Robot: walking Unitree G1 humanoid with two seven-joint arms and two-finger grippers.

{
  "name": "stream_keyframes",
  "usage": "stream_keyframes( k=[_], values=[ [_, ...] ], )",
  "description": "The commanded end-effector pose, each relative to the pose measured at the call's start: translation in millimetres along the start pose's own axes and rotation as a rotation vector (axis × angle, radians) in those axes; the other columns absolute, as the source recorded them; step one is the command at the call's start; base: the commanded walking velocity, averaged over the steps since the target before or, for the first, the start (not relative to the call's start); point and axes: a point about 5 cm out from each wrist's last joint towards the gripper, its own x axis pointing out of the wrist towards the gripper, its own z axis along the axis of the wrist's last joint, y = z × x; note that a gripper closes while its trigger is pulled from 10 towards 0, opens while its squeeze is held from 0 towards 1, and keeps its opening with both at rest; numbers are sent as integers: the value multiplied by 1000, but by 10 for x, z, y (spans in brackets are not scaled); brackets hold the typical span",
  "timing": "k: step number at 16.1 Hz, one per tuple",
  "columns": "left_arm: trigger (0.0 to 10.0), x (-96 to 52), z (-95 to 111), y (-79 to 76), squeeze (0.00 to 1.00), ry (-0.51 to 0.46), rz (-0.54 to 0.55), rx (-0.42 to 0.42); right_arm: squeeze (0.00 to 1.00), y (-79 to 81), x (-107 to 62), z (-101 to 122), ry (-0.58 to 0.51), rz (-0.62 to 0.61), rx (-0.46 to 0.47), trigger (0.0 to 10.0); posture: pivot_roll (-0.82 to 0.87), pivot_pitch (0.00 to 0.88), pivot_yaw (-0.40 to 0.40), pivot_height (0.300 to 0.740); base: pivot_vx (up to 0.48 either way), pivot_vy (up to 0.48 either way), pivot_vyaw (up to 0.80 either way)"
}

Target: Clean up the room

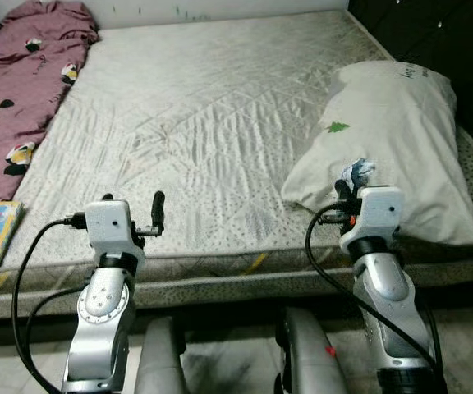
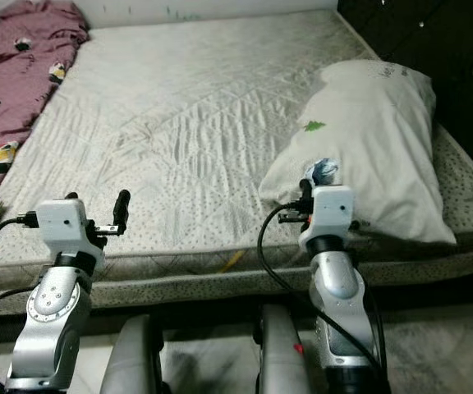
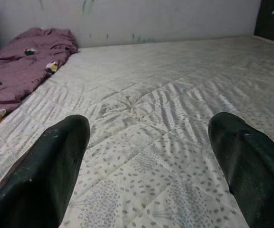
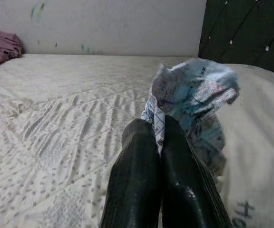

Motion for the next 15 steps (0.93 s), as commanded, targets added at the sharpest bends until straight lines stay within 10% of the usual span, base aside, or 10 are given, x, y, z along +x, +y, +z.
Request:
stream_keyframes(
  k=[1, 15],
  values=[
    [10000, 0, -1, 8, 0, 11, 5, 0, 0, 6, 21, 33, -8, -1, 7, 10000, -48, 0, 42, 650, 0, 0, 0],
    [10000, 22, -13, -41, 0, 16, -30, 17, 0, -39, 6, -15, 10, -31, -51, 10000, -49, 0, 42, 735, 0, 0, -183]
  ],
)
